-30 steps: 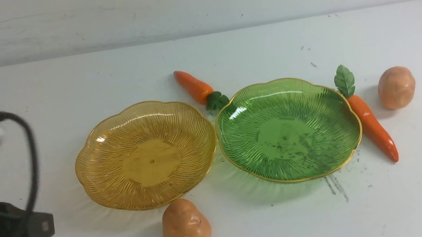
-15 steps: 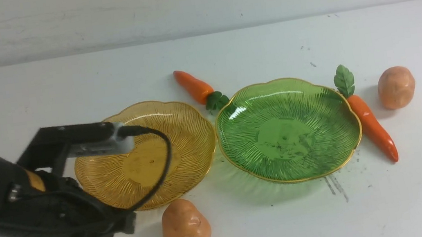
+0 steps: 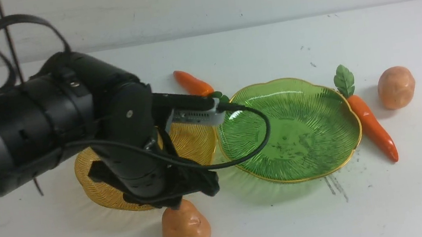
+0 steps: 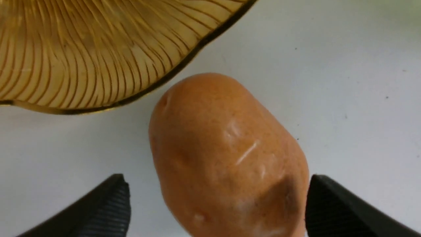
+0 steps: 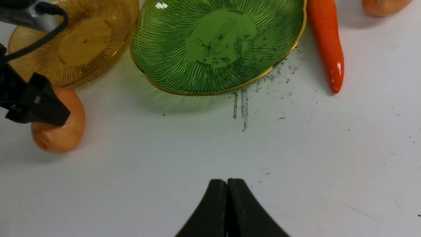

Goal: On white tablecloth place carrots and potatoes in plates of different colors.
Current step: 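Put the potatoes from the left side into the left plate with the left gripper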

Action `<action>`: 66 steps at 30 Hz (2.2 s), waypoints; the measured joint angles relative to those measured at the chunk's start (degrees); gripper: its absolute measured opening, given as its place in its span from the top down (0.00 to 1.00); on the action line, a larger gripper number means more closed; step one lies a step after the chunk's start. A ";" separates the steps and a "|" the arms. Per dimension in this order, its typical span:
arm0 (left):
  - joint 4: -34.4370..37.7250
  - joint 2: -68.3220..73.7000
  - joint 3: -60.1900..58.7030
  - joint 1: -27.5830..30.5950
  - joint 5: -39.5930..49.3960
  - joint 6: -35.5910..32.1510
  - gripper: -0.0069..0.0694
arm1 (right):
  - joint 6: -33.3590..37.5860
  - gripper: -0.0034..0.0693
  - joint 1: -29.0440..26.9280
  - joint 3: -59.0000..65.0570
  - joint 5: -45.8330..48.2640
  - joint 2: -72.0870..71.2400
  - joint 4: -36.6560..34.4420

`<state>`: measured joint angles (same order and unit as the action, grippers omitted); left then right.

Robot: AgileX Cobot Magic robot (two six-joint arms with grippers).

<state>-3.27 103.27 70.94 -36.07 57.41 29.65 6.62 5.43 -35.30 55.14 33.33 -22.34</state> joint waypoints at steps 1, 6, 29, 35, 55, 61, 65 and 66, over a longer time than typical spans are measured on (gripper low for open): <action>0.00 0.79 0.00 0.00 -0.58 0.02 0.01 | 0.13 0.97 0.00 0.00 -0.29 0.00 -0.06; -0.06 3.96 0.53 0.00 -2.37 0.13 0.05 | 1.71 0.97 0.00 0.00 -1.51 0.00 -0.06; -1.90 -0.69 14.26 10.76 0.07 -7.01 0.35 | 4.15 0.97 0.00 0.00 -2.39 0.00 -1.53; 1.85 6.80 17.99 17.40 0.00 -9.65 0.30 | 4.15 0.97 0.00 0.00 -2.39 0.00 -1.96; 9.46 15.88 35.92 18.43 -6.23 -7.72 0.35 | 4.15 0.97 0.00 0.00 -2.39 0.00 -1.59; 12.93 20.52 40.44 18.43 -20.19 -7.72 0.88 | 4.15 0.97 0.00 0.00 -1.79 0.00 -1.59; 16.31 27.41 47.79 18.43 -22.56 -7.72 0.85 | 4.15 0.97 0.00 0.00 -1.29 0.00 -1.59; 17.36 29.62 49.62 18.43 -22.50 -7.72 0.81 | 4.15 0.97 0.00 0.00 -1.22 0.00 -1.59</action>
<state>14.09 132.89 120.56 -17.64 34.91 21.92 10.76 5.43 -35.30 53.91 33.33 -23.93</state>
